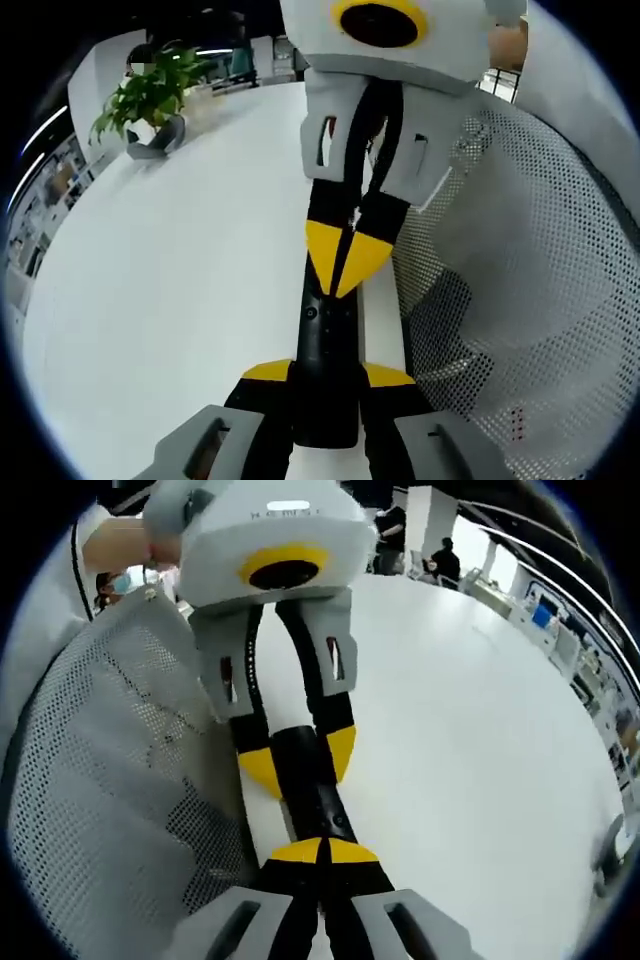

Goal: Press the specified remote control buttons in sequence, fully releasing each button before pressing the next.

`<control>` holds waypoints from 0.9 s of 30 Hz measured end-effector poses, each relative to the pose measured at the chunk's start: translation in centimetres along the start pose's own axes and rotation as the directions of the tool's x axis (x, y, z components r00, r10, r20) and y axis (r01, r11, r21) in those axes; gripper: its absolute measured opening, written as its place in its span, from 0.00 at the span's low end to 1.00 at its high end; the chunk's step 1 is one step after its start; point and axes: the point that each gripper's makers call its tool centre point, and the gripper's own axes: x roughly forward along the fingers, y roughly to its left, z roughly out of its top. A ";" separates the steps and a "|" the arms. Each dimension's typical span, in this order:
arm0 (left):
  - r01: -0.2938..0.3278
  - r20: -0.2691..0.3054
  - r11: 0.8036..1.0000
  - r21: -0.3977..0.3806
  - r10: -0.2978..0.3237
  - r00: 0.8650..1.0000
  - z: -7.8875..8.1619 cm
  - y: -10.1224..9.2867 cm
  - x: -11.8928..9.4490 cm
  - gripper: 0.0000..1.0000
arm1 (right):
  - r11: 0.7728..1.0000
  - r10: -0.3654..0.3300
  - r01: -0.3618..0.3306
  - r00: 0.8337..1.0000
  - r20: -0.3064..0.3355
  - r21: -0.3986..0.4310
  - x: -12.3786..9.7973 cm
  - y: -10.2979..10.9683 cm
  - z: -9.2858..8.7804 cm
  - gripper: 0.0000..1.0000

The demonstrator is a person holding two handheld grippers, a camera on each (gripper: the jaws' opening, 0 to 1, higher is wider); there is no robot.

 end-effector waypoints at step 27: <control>0.003 0.000 1.000 0.010 -0.003 1.000 0.0 0.0 0.0 0.25 | 0.960 -0.084 0.070 0.996 -0.041 -0.272 1.3 1.4 0.2 0.00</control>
